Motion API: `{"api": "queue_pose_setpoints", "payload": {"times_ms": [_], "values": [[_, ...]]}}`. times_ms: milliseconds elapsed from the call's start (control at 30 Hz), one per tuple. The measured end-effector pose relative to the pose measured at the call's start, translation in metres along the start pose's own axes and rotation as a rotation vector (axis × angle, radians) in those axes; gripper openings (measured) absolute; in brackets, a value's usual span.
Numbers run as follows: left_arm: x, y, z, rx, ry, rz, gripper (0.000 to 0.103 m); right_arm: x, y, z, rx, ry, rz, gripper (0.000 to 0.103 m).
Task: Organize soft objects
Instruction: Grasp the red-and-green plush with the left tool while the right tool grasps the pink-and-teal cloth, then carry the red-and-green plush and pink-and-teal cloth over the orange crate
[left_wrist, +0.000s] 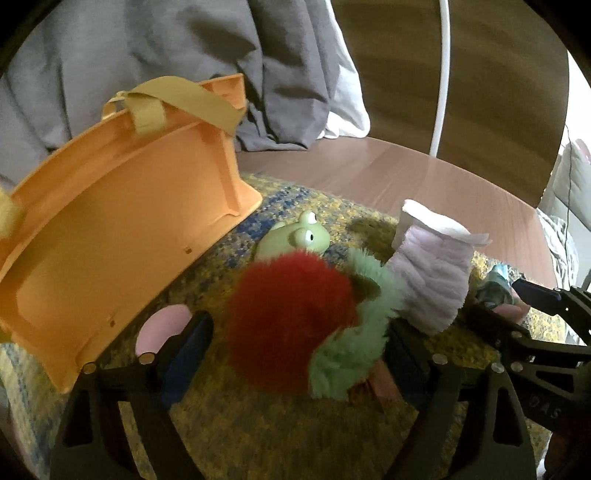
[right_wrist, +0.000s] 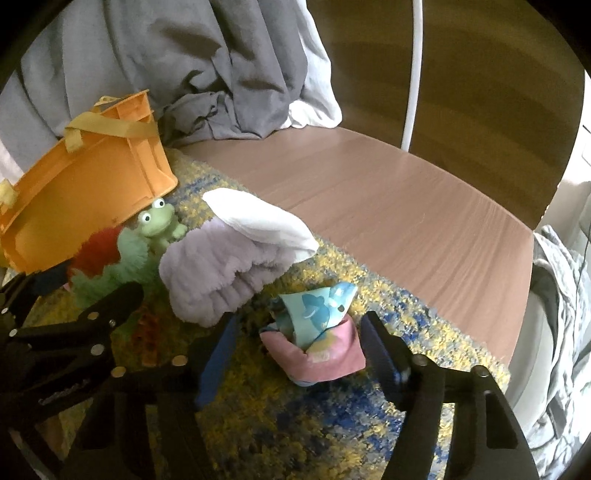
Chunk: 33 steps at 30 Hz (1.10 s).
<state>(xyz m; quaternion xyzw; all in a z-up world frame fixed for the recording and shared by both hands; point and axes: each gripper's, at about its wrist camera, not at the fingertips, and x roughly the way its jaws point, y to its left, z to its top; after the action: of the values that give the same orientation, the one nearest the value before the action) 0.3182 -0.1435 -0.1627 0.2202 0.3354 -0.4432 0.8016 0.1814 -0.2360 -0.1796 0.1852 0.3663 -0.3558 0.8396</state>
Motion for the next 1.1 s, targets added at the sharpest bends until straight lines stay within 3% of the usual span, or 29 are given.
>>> {"api": "queue_pose_setpoints", "payload": {"times_ms": [200, 300, 667, 1100], "values": [[0.014, -0.003, 0.001, 0.016, 0.024, -0.024, 0.057, 0.009, -0.001, -0.001, 0.001, 0.014, -0.014, 0.056], [0.016, -0.004, 0.000, 0.015, 0.030, -0.022, 0.049, 0.011, -0.001, 0.001, -0.007, 0.014, -0.021, 0.049], [-0.006, -0.003, -0.003, -0.049, 0.001, -0.002, 0.046, 0.005, -0.003, 0.004, -0.010, -0.008, 0.025, 0.046], [-0.058, -0.008, 0.002, -0.133, -0.067, 0.039, 0.046, -0.037, -0.007, 0.016, -0.038, -0.078, 0.115, 0.046]]}}
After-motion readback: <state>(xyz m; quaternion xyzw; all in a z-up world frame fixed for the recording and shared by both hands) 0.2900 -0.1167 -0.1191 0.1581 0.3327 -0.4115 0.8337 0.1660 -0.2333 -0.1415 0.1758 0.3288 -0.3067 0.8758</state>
